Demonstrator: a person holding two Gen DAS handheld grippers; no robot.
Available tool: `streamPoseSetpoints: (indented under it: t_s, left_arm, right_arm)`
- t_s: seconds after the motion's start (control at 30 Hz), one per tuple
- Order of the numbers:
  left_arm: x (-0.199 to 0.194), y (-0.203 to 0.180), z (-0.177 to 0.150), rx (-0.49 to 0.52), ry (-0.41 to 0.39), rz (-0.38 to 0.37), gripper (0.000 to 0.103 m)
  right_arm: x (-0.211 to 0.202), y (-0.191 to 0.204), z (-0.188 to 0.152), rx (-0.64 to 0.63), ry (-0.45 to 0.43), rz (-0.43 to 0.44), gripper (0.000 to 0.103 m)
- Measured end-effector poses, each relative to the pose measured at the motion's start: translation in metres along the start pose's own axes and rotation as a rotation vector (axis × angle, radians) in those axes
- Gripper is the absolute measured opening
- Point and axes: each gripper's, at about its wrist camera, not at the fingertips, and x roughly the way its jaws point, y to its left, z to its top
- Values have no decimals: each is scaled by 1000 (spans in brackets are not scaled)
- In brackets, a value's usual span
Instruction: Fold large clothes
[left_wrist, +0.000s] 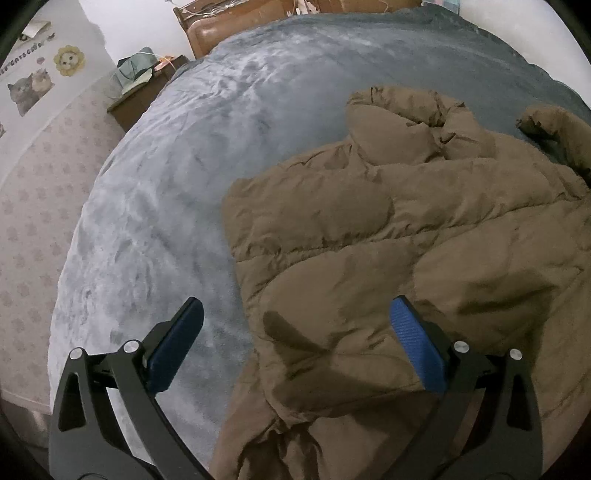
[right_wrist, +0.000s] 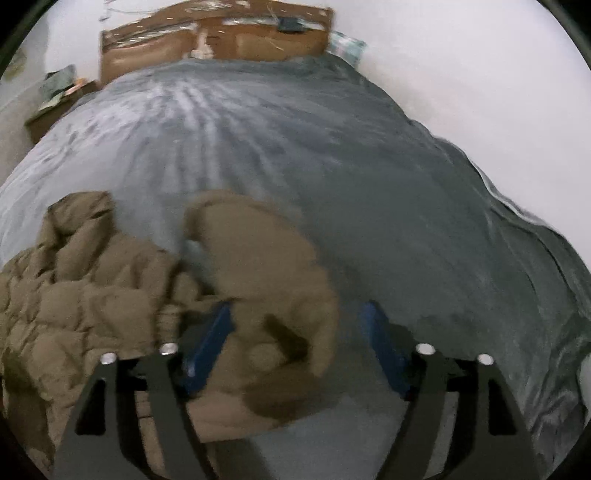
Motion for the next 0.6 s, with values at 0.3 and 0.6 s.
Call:
streamPoseSetpoints:
  t_s: [0.3, 0.6]
  left_arm:
    - [1, 2, -6, -6, 16, -9, 100]
    - [-6, 10, -10, -3, 17, -10, 100]
  right_arm:
    - [51, -16, -20, 108, 135, 156, 76]
    - [28, 1, -23, 112, 55, 224, 22]
